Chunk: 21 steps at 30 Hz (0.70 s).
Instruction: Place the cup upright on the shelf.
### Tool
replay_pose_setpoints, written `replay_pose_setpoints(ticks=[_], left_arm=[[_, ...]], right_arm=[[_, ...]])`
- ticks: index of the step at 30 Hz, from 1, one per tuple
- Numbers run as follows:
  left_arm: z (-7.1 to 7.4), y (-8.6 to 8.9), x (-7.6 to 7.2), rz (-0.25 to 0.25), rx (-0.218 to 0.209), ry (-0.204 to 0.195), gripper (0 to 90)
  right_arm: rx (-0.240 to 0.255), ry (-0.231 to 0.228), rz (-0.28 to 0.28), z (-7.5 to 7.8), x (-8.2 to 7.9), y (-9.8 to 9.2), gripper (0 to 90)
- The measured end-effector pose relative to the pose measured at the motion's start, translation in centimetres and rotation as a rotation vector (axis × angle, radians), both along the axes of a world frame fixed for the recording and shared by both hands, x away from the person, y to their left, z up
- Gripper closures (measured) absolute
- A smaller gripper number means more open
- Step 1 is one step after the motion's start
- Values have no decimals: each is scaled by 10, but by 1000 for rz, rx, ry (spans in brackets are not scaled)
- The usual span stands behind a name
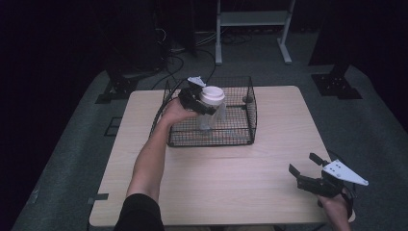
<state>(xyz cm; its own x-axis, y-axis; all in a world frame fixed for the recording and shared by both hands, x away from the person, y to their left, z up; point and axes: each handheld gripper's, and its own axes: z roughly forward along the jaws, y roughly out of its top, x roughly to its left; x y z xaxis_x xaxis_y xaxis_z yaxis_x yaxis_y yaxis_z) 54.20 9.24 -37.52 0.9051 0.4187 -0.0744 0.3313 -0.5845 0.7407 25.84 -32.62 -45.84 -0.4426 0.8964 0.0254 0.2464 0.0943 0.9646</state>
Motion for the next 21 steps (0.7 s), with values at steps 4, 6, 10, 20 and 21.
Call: replay_pose_setpoints(ticks=[4,6,10,20,21], left_arm=[[0,-1,0,2,4,-8,160],[0,-2,0,4,2,-8,160],[-1,-3,-1,7,3,-12,159],[1,-5,-3,6,20,-20,158],[1,-5,-3,4,26,-21,158]], right_arm=[[-1,-1,1,0,0,0,96],[0,-1,2,0,0,0,96],[2,-3,2,1,-1,0,97],[4,-9,5,2,-1,0,97],[5,-9,6,2,-1,0,97]])
